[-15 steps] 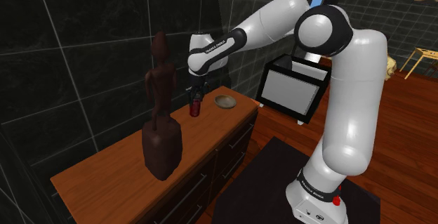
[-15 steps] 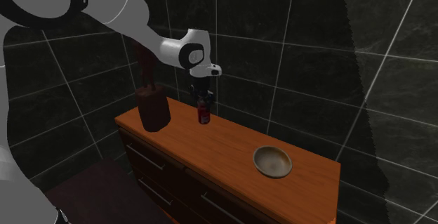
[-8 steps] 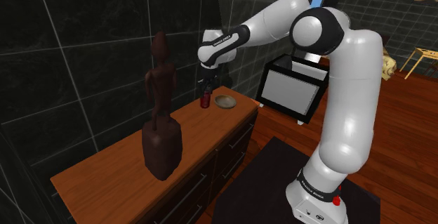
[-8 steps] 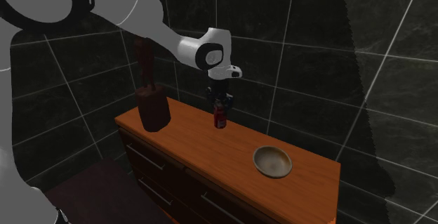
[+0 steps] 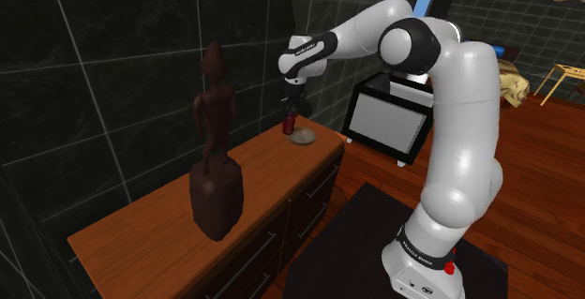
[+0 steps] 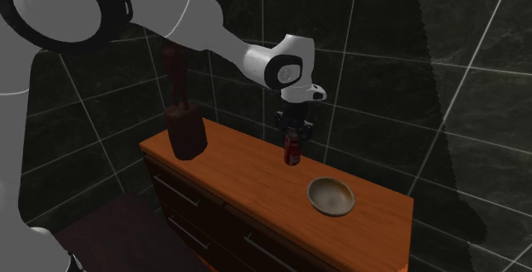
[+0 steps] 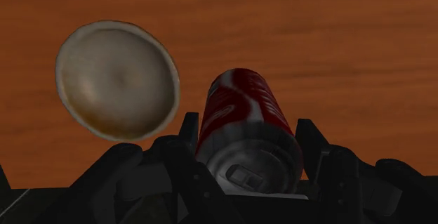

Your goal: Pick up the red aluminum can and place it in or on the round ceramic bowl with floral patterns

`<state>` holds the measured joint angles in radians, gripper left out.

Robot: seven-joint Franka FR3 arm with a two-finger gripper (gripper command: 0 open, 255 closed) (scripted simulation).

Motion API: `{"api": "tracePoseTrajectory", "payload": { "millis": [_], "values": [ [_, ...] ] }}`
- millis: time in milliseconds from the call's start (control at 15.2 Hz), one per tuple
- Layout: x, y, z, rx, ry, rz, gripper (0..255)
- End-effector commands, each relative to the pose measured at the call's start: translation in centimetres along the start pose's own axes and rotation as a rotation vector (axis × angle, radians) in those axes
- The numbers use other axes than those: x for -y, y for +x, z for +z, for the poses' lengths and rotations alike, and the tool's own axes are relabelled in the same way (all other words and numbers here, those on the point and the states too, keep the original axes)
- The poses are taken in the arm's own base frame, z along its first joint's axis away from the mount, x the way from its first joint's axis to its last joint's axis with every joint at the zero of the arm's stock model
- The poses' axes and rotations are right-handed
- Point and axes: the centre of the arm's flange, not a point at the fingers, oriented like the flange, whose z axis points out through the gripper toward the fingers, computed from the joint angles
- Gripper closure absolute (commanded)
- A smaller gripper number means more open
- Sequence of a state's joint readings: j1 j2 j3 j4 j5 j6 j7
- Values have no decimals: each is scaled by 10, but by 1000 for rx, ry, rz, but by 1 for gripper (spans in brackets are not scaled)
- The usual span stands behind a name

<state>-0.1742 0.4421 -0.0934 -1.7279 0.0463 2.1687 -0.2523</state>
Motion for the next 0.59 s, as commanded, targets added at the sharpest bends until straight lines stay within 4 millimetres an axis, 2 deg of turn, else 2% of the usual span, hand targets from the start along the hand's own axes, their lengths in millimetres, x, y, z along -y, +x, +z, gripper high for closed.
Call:
{"api": "tracePoseTrajectory", "payload": {
  "millis": [0,528],
  "values": [
    [-27,5,-3,-1,0,-2,255],
    [-131,22,-10,-1,0,-2,255]
  ]
}}
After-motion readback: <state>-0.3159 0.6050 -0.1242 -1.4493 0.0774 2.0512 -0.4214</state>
